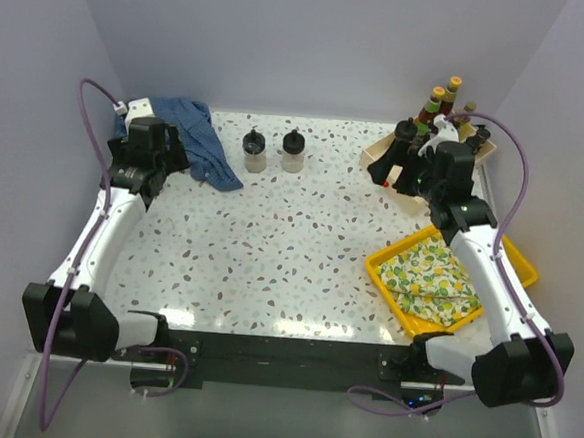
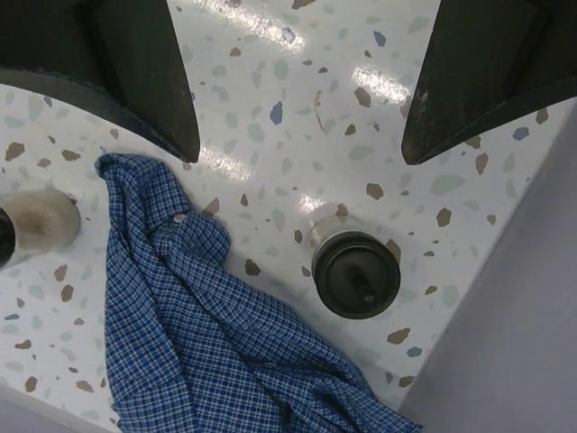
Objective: Organize the condiment bottles
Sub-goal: Move the bottle to the center of the board.
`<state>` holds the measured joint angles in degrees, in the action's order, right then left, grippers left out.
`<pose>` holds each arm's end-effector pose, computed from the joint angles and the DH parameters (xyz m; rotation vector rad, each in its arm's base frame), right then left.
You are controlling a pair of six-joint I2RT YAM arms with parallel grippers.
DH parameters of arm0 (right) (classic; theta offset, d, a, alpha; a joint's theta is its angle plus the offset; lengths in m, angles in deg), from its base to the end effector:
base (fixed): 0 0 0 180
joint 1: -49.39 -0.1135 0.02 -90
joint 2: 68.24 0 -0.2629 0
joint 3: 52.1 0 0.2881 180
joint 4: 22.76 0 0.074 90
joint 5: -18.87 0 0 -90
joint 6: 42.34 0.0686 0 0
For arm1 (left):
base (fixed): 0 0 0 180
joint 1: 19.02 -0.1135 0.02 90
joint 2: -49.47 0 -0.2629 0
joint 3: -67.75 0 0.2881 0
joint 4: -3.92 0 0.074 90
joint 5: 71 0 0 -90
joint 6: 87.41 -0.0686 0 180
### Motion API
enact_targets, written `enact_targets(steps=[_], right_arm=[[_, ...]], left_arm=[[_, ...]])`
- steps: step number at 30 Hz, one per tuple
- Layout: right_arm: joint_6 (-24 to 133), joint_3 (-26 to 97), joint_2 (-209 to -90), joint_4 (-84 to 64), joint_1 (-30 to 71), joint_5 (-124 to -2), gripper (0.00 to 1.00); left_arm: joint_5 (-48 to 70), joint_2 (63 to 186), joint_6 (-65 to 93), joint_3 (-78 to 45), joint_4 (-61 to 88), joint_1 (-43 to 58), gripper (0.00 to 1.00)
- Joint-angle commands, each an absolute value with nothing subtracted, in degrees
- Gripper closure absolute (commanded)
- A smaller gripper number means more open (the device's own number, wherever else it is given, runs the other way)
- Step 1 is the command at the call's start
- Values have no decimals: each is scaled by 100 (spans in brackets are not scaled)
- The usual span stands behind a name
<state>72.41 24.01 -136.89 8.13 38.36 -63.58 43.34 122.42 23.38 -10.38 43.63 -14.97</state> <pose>0.3322 0.0739 0.3393 0.1539 2.0096 0.5325 0.3434 0.0040 0.3135 -0.5430 2.0496 0.2055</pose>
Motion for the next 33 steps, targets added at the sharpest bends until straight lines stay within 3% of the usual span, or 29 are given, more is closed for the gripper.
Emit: enact_targets(steps=[1, 7, 15, 19, 26, 27, 31, 33], right_arm=[[7429, 1917, -13189, 877, 3629, -5559, 1], [7114, 1353, -12704, 701, 3612, -5697, 1], [6963, 1301, -12827, 860, 3603, -5699, 1], [6998, 1134, -12748, 719, 3612, -5733, 1], [6946, 1239, -12722, 789, 3603, -5812, 1], [6937, 1282, -12713, 833, 3612, -5821, 1], [6910, 1318, -12564, 1105, 3612, -5865, 1], [6910, 1388, -12424, 1219, 3603, -5812, 1]], left_arm=[[3747, 13170, 2526, -1493, 4187, -1902, 0], [3860, 14340, 2552, -2223, 4397, -2394, 2], [3922, 14939, 2473, -2469, 4082, -2719, 4], [3747, 15274, 2447, -2628, 4091, -2834, 13], [3930, 15458, 2368, -2636, 4125, -2851, 19], [3930, 15459, 2333, -2628, 4091, -2860, 21], [3650, 15397, 2026, -2593, 3958, -2860, 46], [3667, 15319, 1955, -2558, 3985, -2860, 50]])
